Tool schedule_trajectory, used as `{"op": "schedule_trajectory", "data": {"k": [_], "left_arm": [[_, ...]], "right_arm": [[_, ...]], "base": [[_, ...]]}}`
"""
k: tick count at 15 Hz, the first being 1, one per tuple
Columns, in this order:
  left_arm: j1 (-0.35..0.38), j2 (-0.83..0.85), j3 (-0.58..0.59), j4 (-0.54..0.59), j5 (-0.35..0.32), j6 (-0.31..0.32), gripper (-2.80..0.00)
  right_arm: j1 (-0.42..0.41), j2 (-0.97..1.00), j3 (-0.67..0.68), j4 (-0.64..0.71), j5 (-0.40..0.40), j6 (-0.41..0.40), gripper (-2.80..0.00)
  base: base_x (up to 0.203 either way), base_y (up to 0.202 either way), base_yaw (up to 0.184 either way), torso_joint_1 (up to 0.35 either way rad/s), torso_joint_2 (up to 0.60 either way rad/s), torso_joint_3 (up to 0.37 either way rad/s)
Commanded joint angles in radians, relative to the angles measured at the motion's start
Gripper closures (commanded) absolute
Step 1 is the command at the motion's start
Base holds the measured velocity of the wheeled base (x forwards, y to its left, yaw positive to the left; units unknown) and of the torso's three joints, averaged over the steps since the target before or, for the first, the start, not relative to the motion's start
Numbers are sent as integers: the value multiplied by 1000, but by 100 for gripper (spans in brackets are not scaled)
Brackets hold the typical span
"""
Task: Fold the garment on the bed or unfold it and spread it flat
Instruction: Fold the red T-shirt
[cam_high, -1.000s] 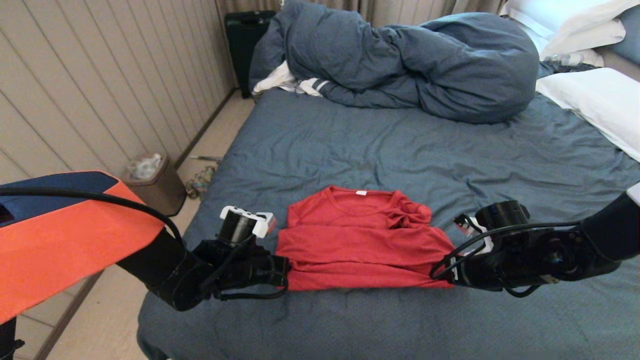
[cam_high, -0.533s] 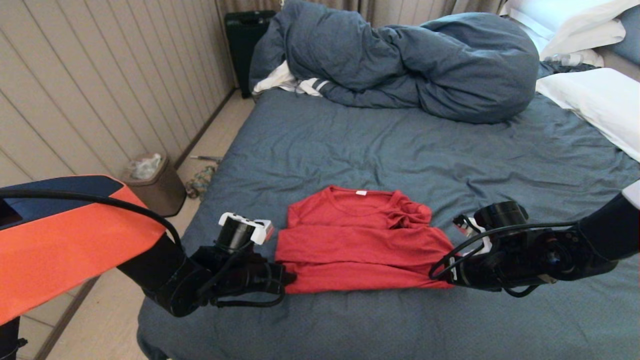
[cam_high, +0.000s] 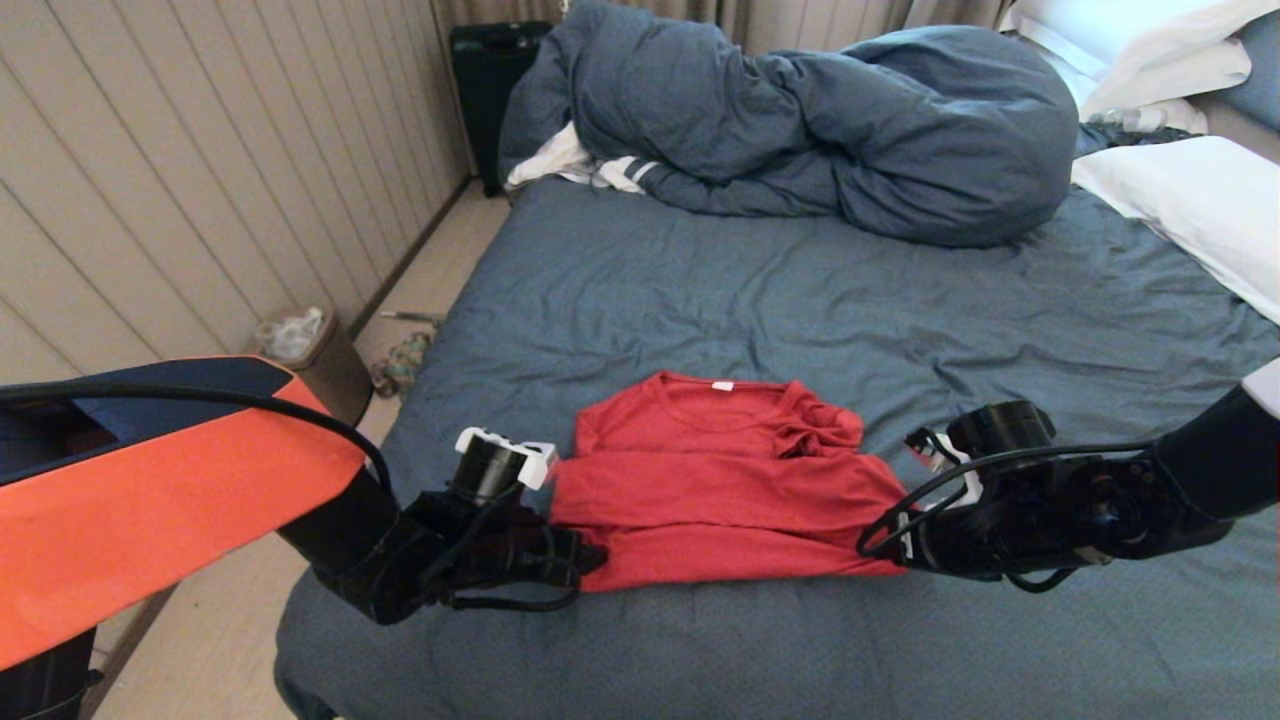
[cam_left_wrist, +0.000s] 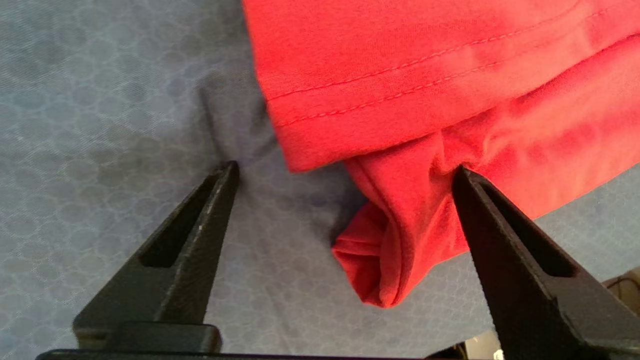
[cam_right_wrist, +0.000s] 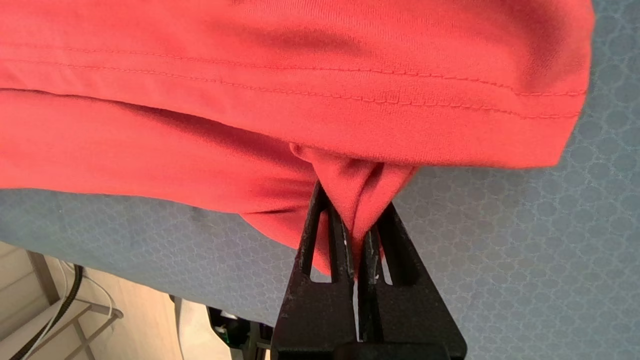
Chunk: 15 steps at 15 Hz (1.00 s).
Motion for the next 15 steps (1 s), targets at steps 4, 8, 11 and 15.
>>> {"op": "schedule_trajectory", "data": {"k": [4, 8, 11, 15], "left_arm": [[-27, 6, -4, 1, -2, 24, 0], [-45, -20, -4, 3, -3, 22, 0], [-49, -52, 14, 14, -3, 21, 0], [-49, -110, 43, 65, -3, 20, 0]], "right_arm": [[-3, 3, -2, -2, 1, 1, 0], [-4, 3, -4, -2, 1, 1, 0], [-3, 2, -2, -1, 2, 1, 0], [1, -10, 10, 1, 1, 3, 0]], "base": [[0, 0, 0, 0, 0, 0], [0, 0, 0, 0, 0, 0], [0, 0, 0, 0, 0, 0], [0, 0, 0, 0, 0, 0]]}}
